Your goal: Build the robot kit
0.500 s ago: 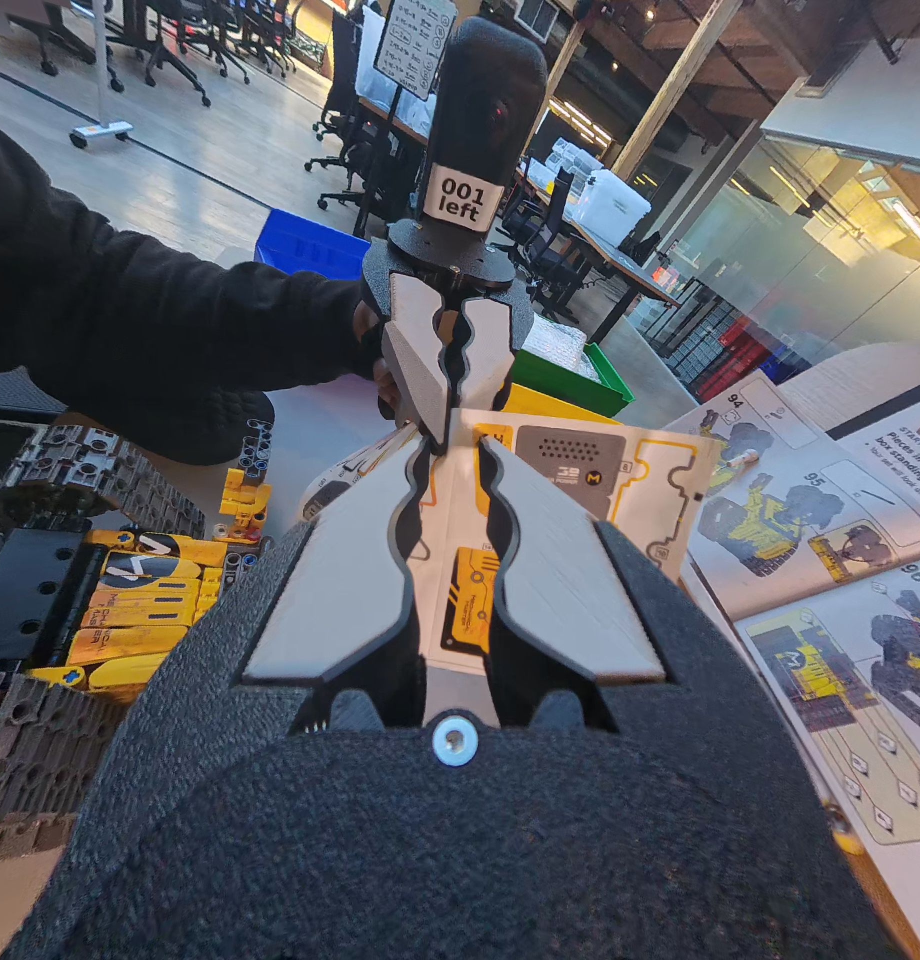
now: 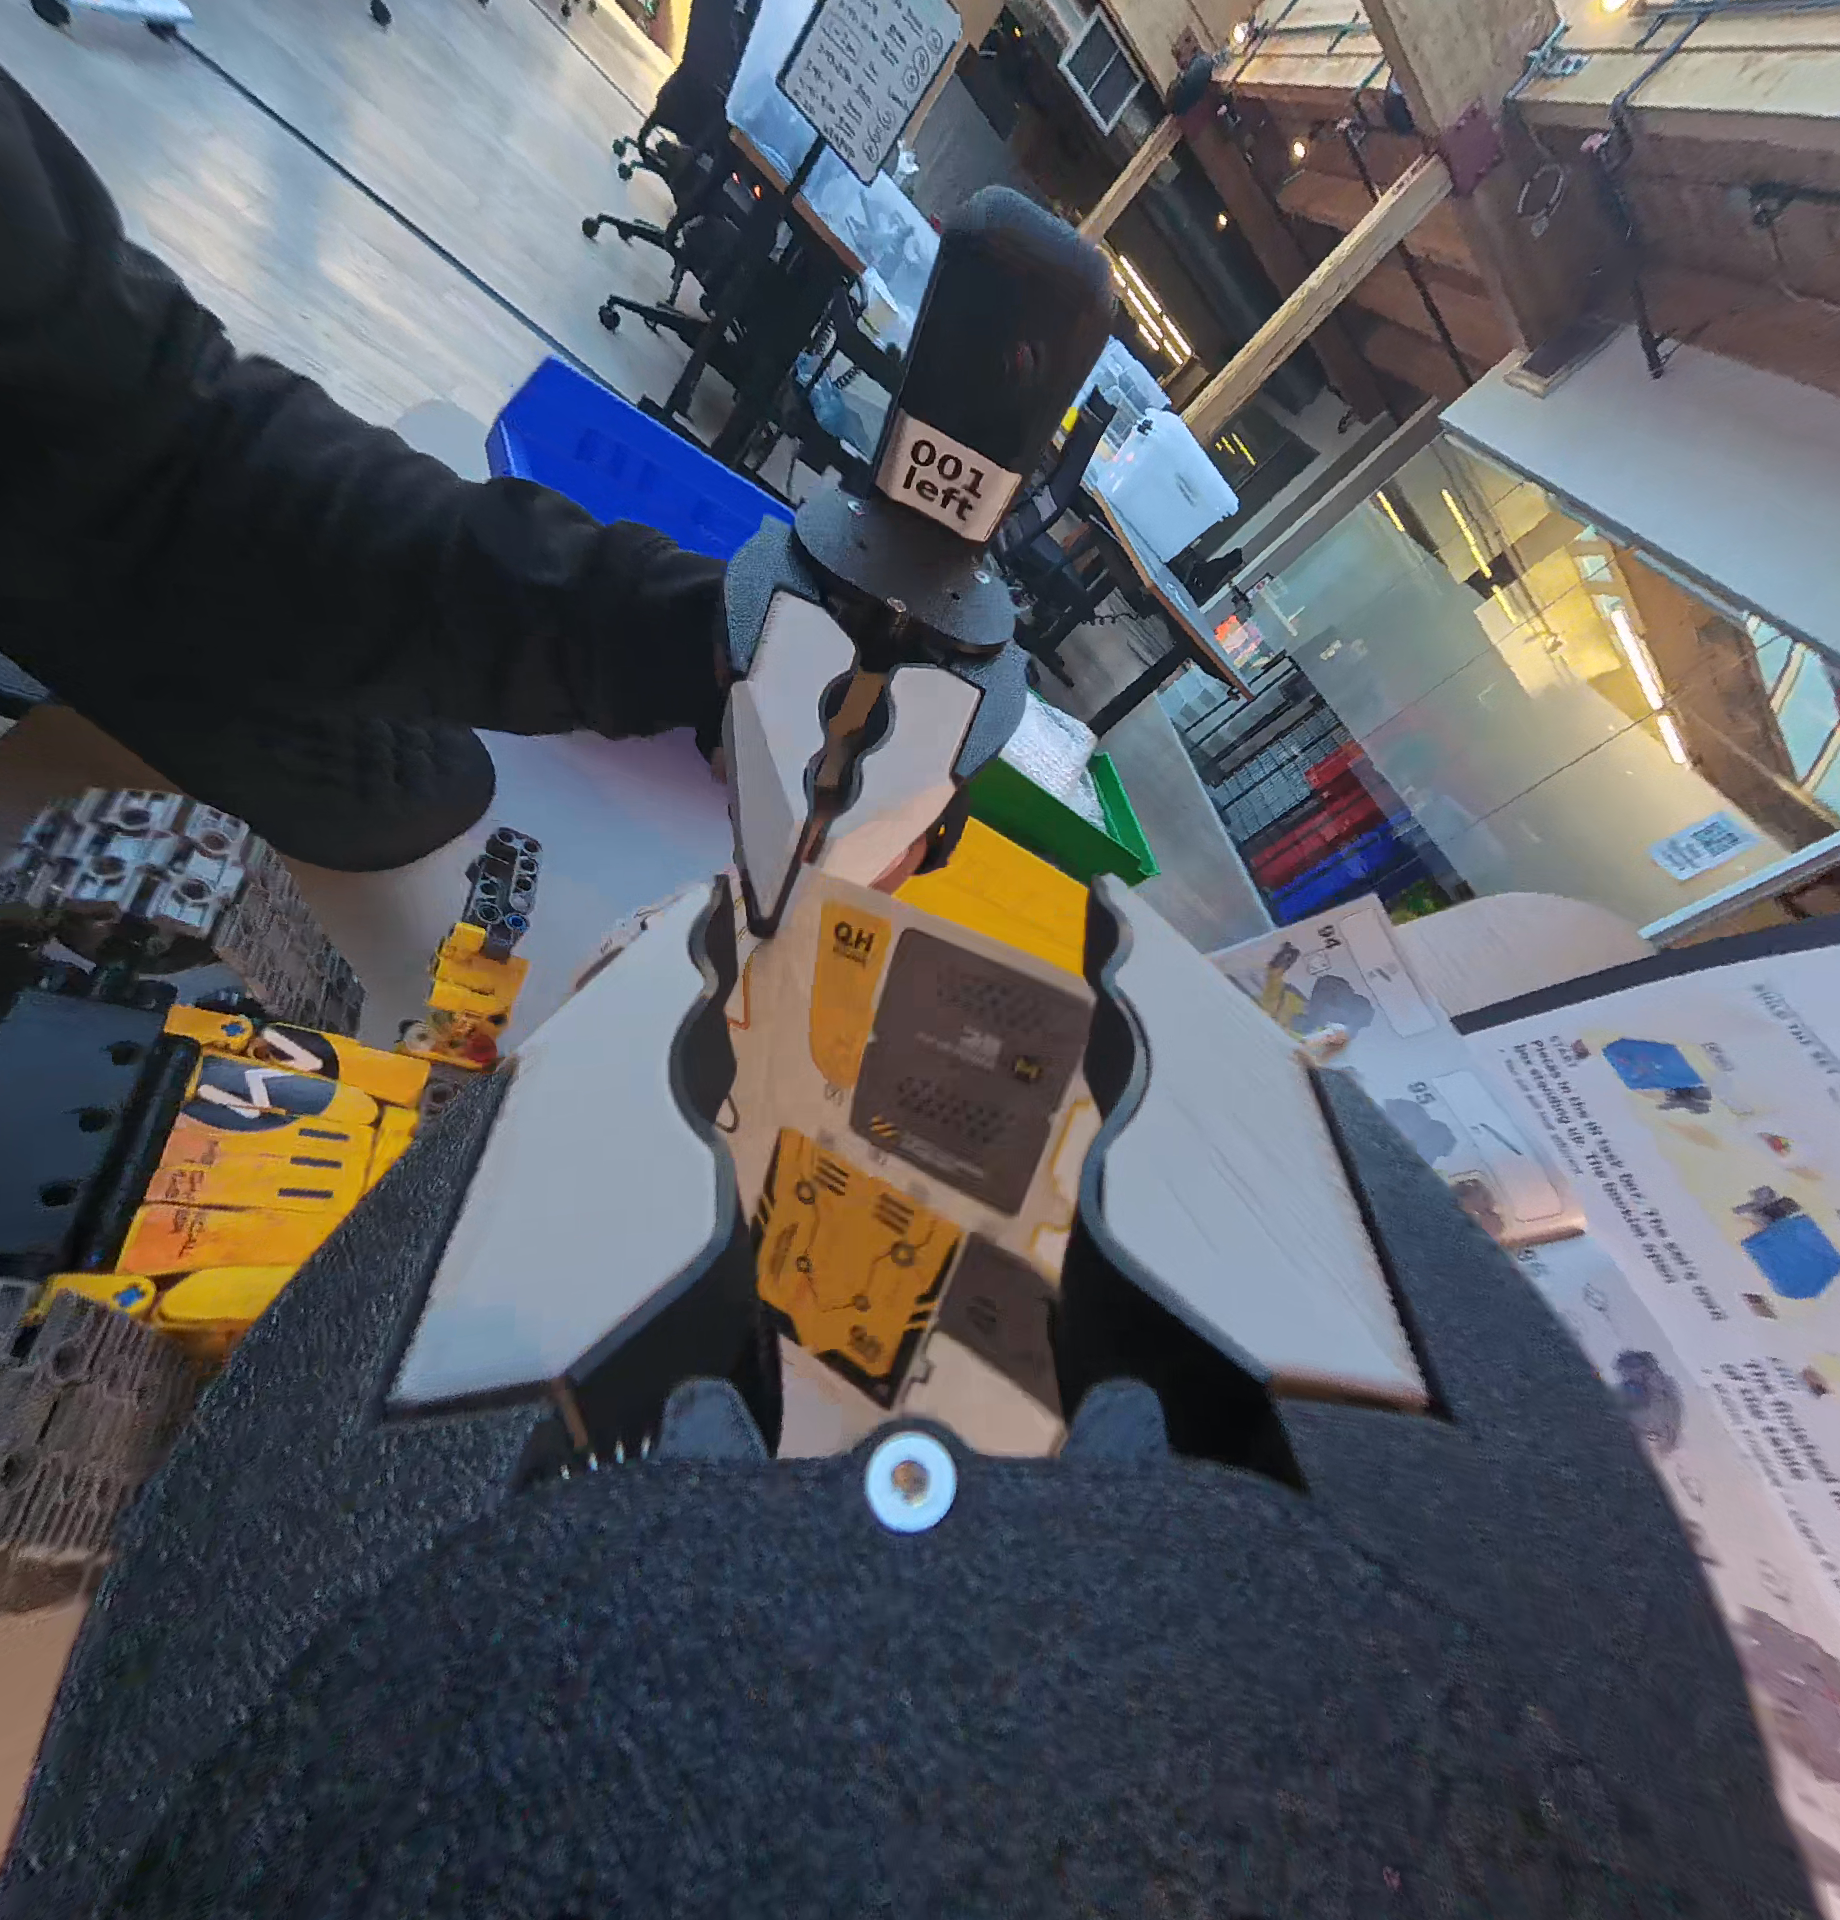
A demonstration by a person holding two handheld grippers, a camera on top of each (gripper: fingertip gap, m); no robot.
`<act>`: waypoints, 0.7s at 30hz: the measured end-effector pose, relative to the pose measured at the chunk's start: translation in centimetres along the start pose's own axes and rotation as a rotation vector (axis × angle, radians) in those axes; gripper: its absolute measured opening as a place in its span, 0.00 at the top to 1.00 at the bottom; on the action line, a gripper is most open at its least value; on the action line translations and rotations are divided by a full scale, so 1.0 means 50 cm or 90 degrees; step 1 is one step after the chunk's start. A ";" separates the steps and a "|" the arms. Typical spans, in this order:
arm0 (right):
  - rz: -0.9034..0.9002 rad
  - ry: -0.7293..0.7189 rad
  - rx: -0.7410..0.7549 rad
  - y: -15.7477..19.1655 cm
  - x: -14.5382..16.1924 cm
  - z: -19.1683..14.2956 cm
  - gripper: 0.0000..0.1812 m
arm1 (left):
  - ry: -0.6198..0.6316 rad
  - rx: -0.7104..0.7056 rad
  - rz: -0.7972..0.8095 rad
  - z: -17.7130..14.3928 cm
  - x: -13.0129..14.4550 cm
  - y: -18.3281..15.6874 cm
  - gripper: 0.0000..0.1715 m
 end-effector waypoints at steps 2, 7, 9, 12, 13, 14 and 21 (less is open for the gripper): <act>-0.048 0.033 0.023 -0.003 -0.012 -0.018 0.62 | 0.059 -0.020 0.029 0.004 0.008 -0.002 1.00; -0.043 0.184 -0.016 0.007 0.032 -0.037 0.65 | 0.158 -0.041 0.091 0.011 0.015 -0.016 1.00; -0.005 0.176 -0.035 0.004 0.053 -0.035 0.71 | 0.178 -0.035 0.102 0.012 0.018 -0.022 1.00; 0.067 0.131 -0.044 -0.011 0.077 -0.039 0.71 | 0.189 -0.018 0.101 0.007 0.022 -0.028 1.00; 0.082 0.123 -0.035 -0.020 0.085 -0.043 0.67 | 0.191 -0.014 0.100 0.005 0.023 -0.029 1.00; 0.104 0.114 -0.042 -0.023 0.091 -0.047 0.64 | 0.189 -0.013 0.100 0.004 0.023 -0.030 1.00; 0.182 0.004 -0.187 0.014 0.090 -0.029 1.00 | 0.160 0.002 0.097 0.001 0.016 -0.035 1.00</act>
Point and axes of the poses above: each gripper's, where its closed fingertips meet, z out along the fingers, x out of its underside, y = z × x across the jaws, the point moved 6 cm from there along -z, back along the fingers, and after that the axes turned 5 degrees about -x, right-handed, at the moved point
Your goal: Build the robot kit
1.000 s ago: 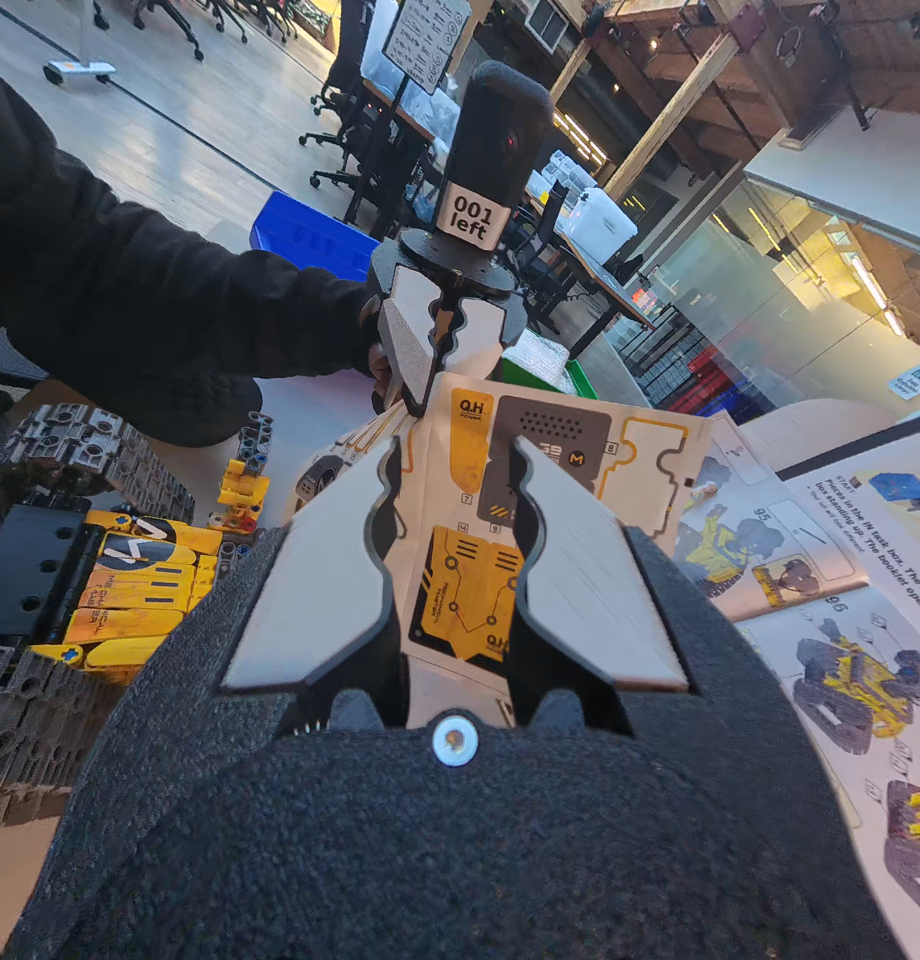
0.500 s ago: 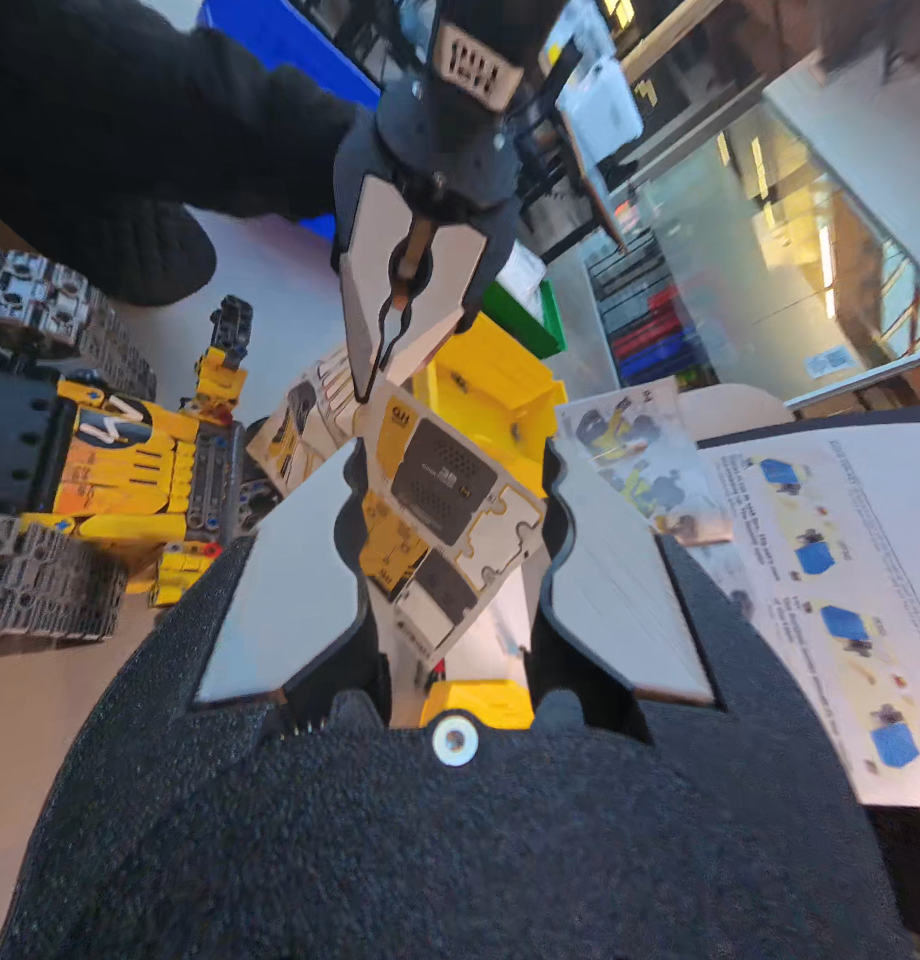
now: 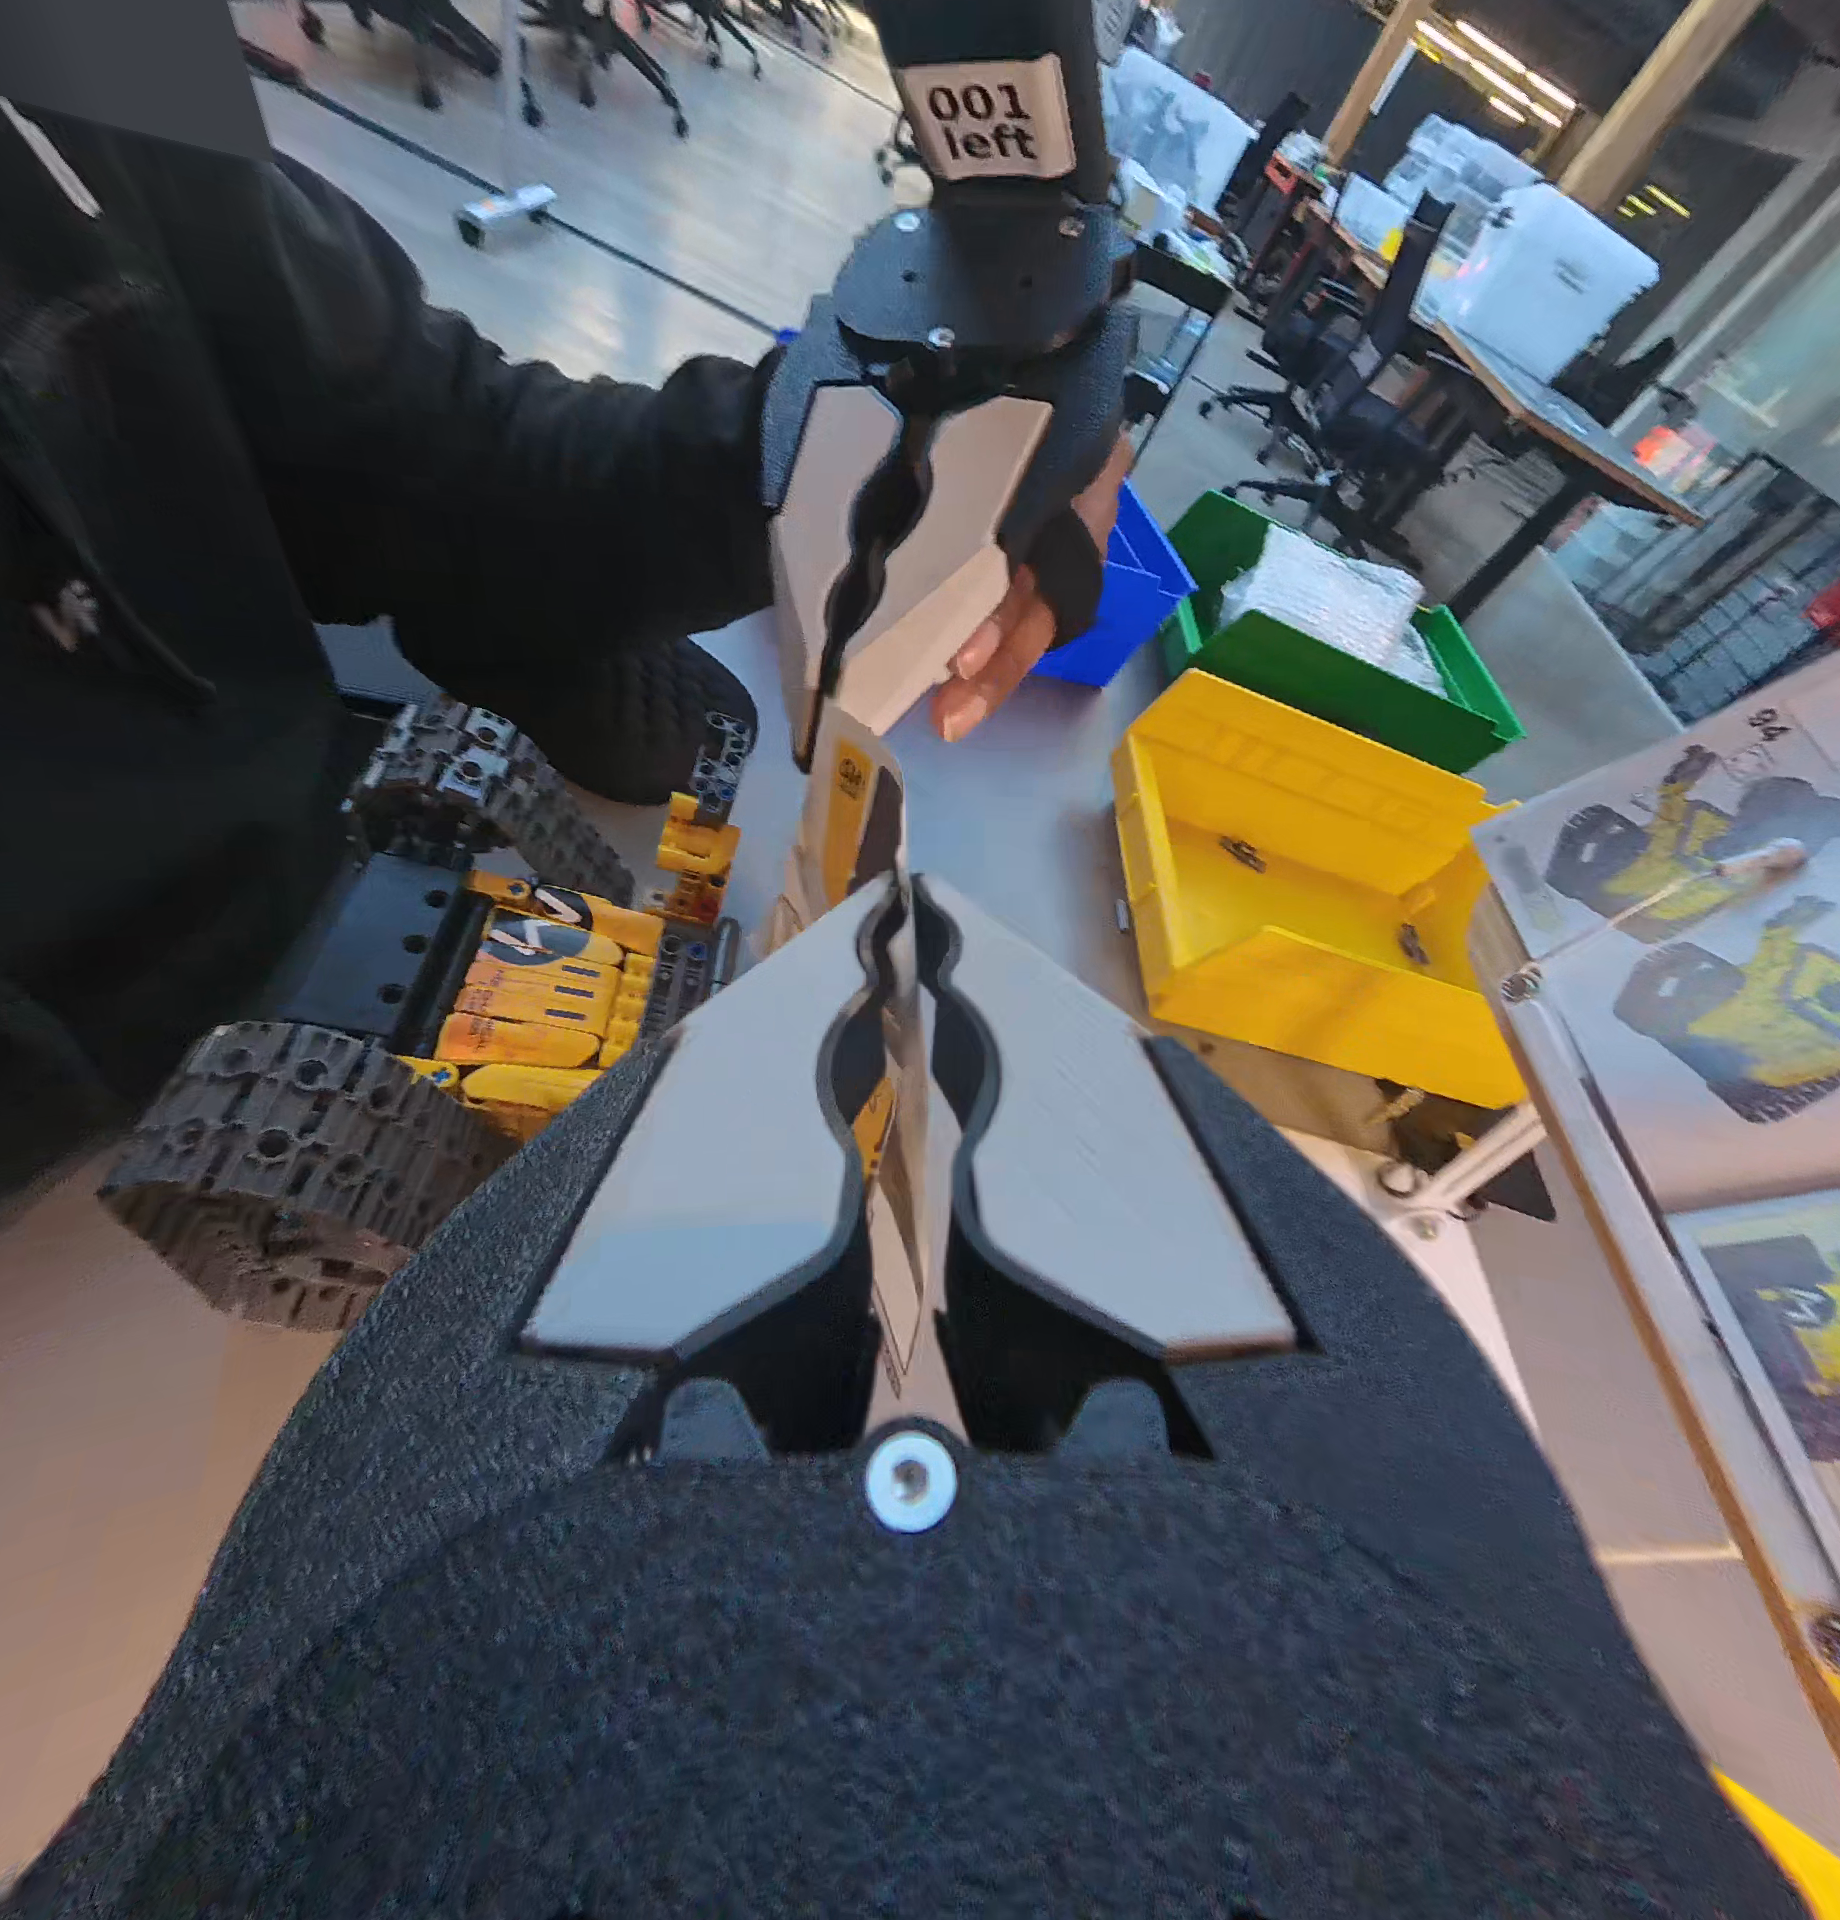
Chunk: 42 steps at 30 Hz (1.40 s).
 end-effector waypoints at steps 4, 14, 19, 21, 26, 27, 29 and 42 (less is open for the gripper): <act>0.045 -0.080 -0.047 0.007 -0.031 -0.031 1.00 | -0.055 -0.041 -0.062 -0.015 -0.006 0.030 1.00; 0.101 -0.092 -0.061 0.000 -0.029 -0.045 1.00 | -0.094 -0.043 -0.086 0.003 -0.025 0.034 0.95; 0.114 -0.086 -0.064 -0.003 -0.023 -0.044 1.00 | -0.124 -0.035 -0.104 -0.003 -0.030 0.037 0.97; 0.115 -0.091 -0.066 -0.003 -0.024 -0.041 1.00 | -0.128 -0.038 -0.111 -0.004 -0.030 0.040 0.96; 0.121 -0.096 -0.078 -0.001 -0.024 -0.035 1.00 | -0.127 -0.024 -0.113 0.001 -0.030 0.036 0.99; 0.122 -0.098 -0.083 0.000 -0.024 -0.035 1.00 | -0.128 -0.021 -0.113 0.002 -0.031 0.035 1.00; 0.124 -0.099 -0.087 0.000 -0.022 -0.035 1.00 | -0.135 -0.005 -0.116 0.003 -0.033 0.031 1.00; 0.214 -0.176 0.057 -0.064 -0.033 0.022 0.90 | -0.276 0.028 -0.142 -0.025 -0.049 0.037 1.00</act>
Point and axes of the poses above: each gripper's, where its closed fingertips meet, z out along the fingers, x out of its underside, y = z × x across the jaws, the point moved 6 cm from there along -z, back along the fingers, and after that the axes turned 5 degrees about -x, right-handed, at the moved point
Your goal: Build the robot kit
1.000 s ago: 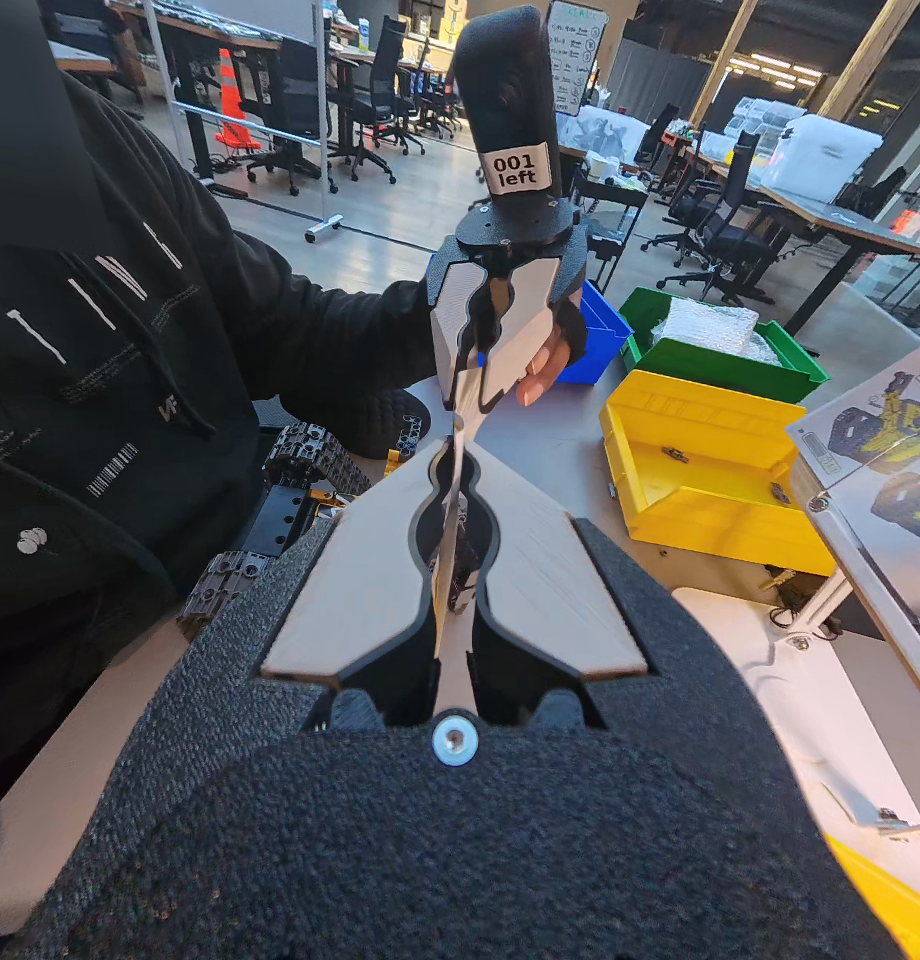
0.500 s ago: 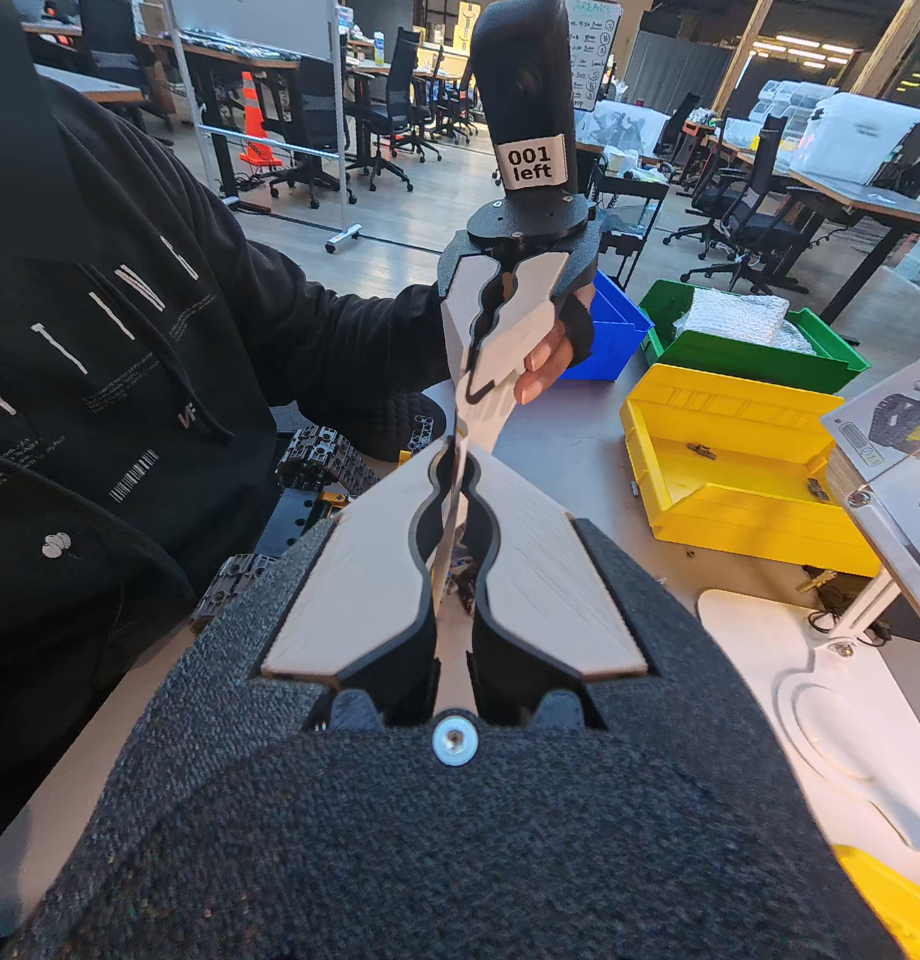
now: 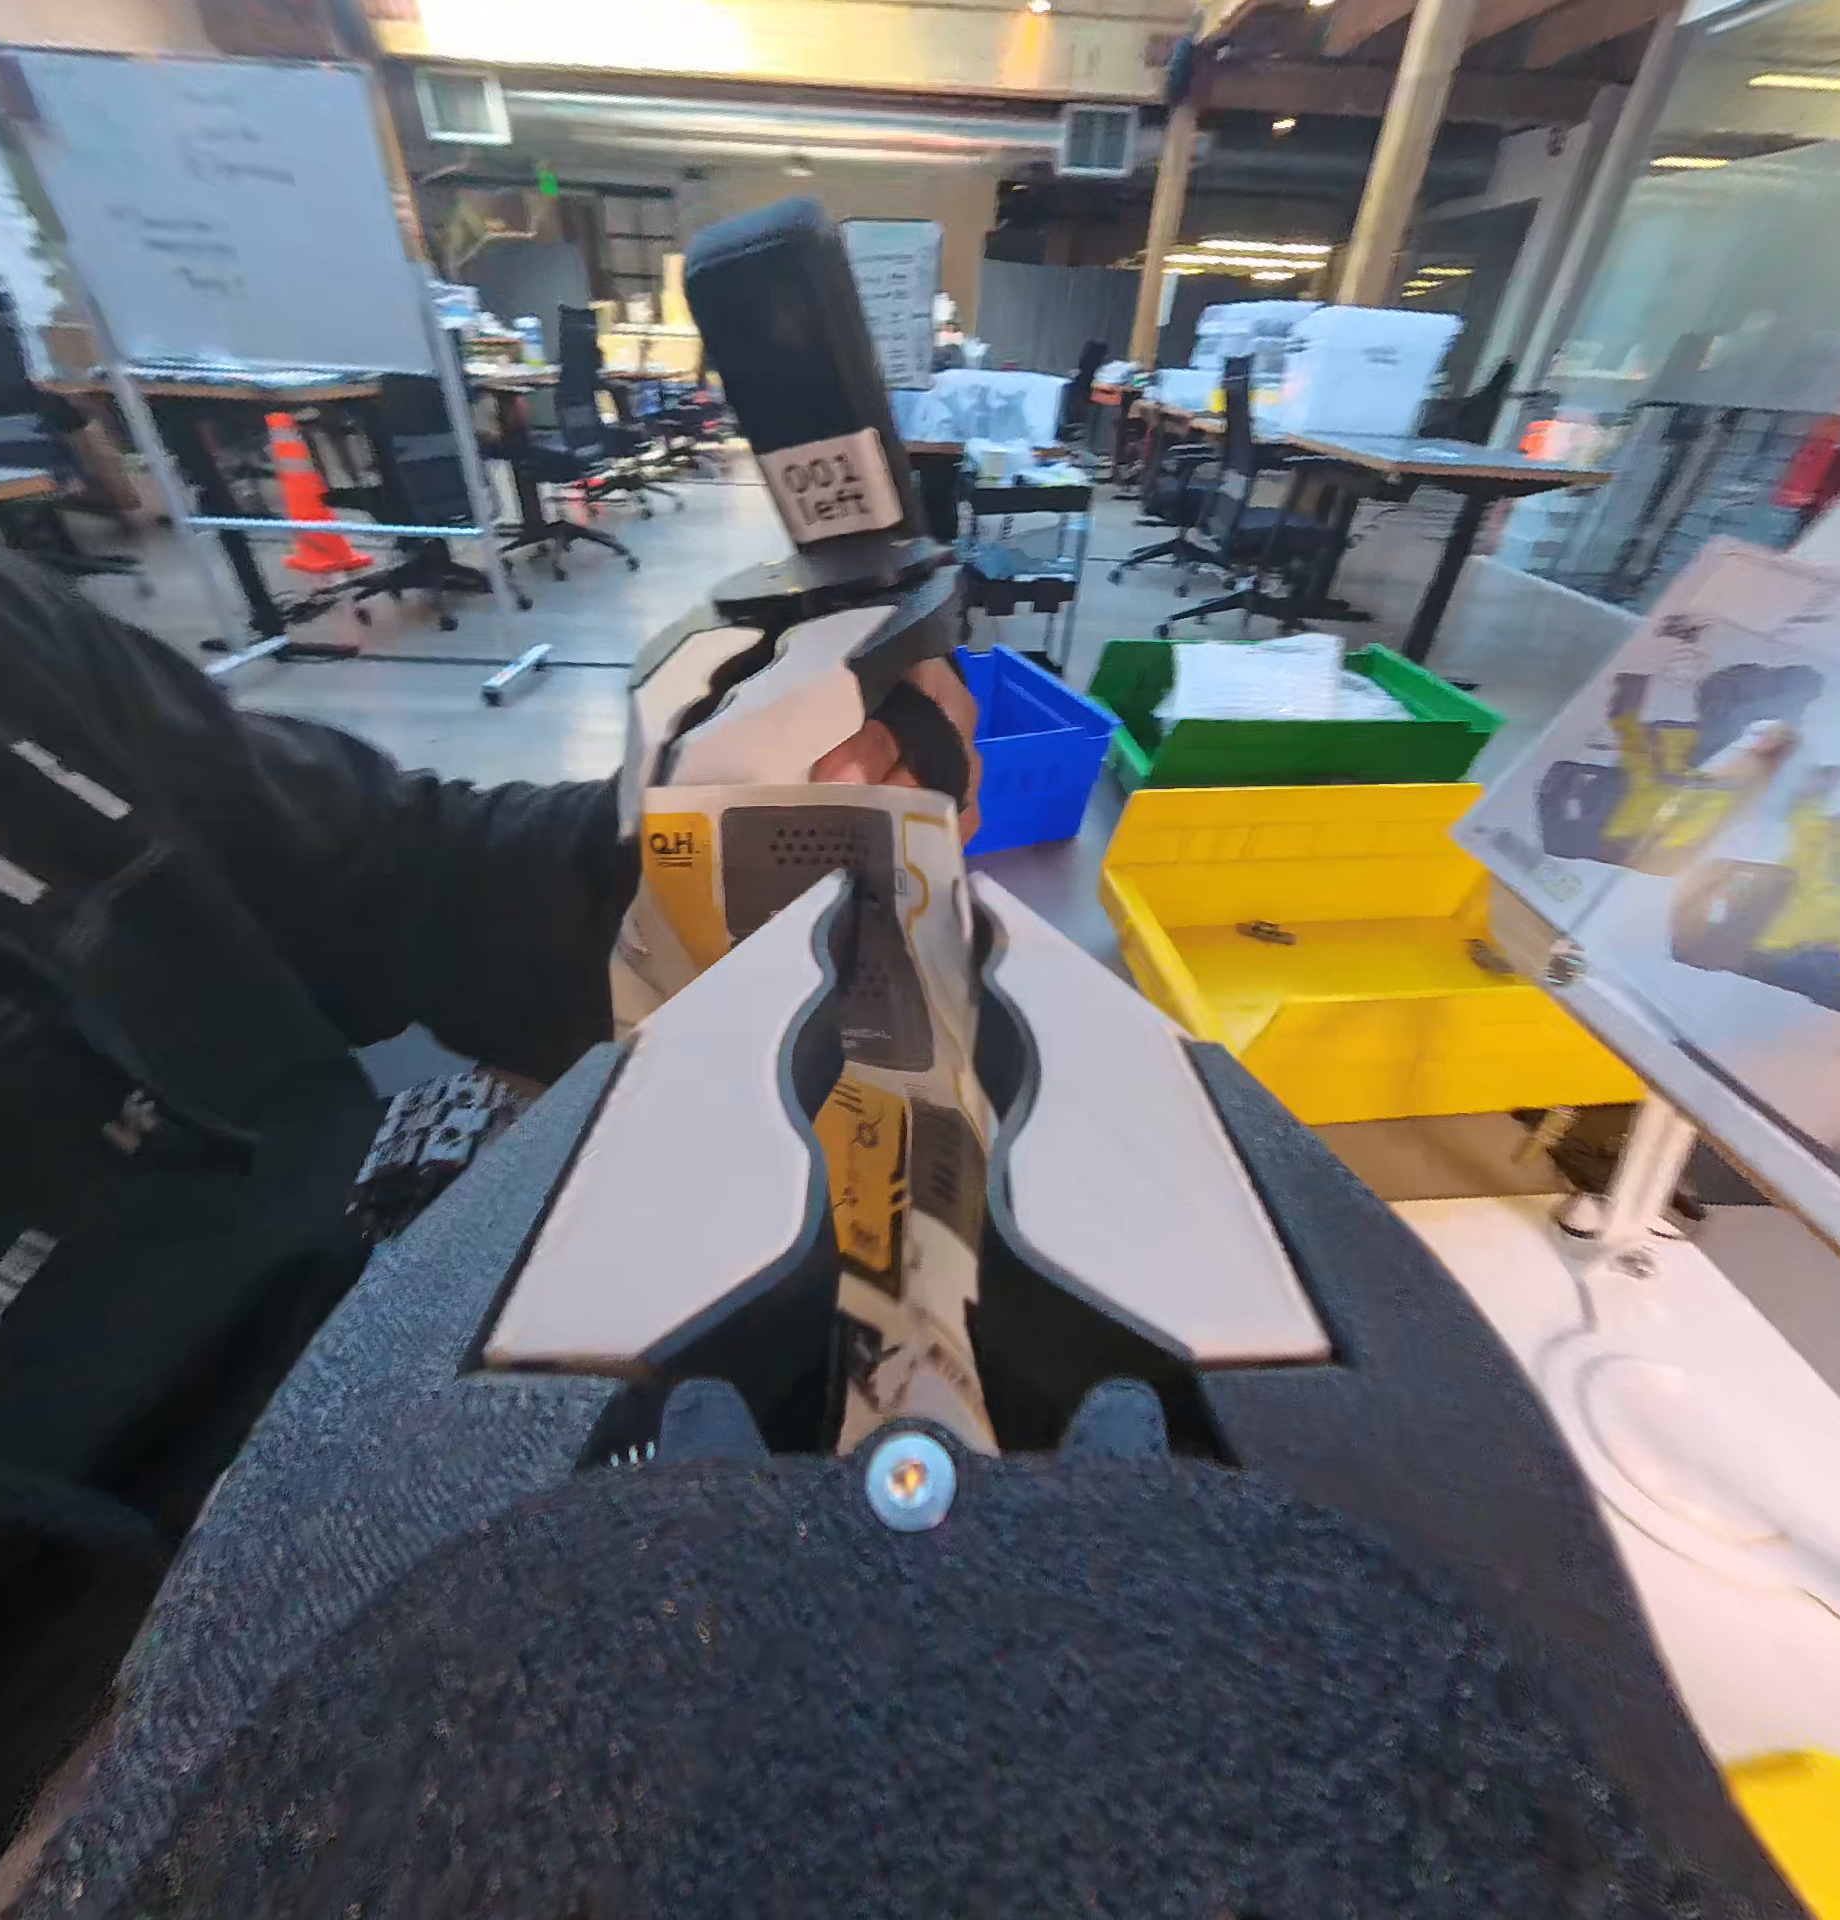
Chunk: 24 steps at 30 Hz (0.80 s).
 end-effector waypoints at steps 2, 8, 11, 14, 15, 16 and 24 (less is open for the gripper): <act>-0.035 -0.009 0.105 -0.020 -0.023 -0.018 0.77 | -0.015 -0.029 -0.003 -0.012 -0.004 0.014 1.00; -0.328 -0.051 0.292 0.047 -0.137 -0.082 0.70 | -0.041 -0.119 -0.022 -0.043 -0.018 0.051 1.00; -0.432 0.054 0.233 0.106 -0.120 -0.030 0.73 | -0.050 -0.137 -0.031 -0.044 -0.020 0.058 1.00; -0.440 0.153 0.205 0.103 -0.068 0.027 0.68 | -0.046 -0.118 -0.029 -0.030 -0.020 0.048 1.00; -0.429 0.161 0.203 0.093 -0.055 0.039 0.67 | -0.041 -0.110 -0.024 -0.023 -0.019 0.042 1.00; -0.416 0.168 0.193 0.084 -0.041 0.047 0.67 | -0.034 -0.104 -0.018 -0.017 -0.019 0.038 1.00; -0.339 0.141 0.085 0.087 -0.012 0.057 0.81 | -0.013 -0.068 0.004 -0.001 -0.010 0.022 1.00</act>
Point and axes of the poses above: each gripper's, where its closed fingertips meet, z out along the fingers, x out of its underside, y = z × x across the jaws, the point moved 6 cm from there along -z, back along the fingers, and after that the axes turned 5 degrees about -x, right-handed, at the moved point
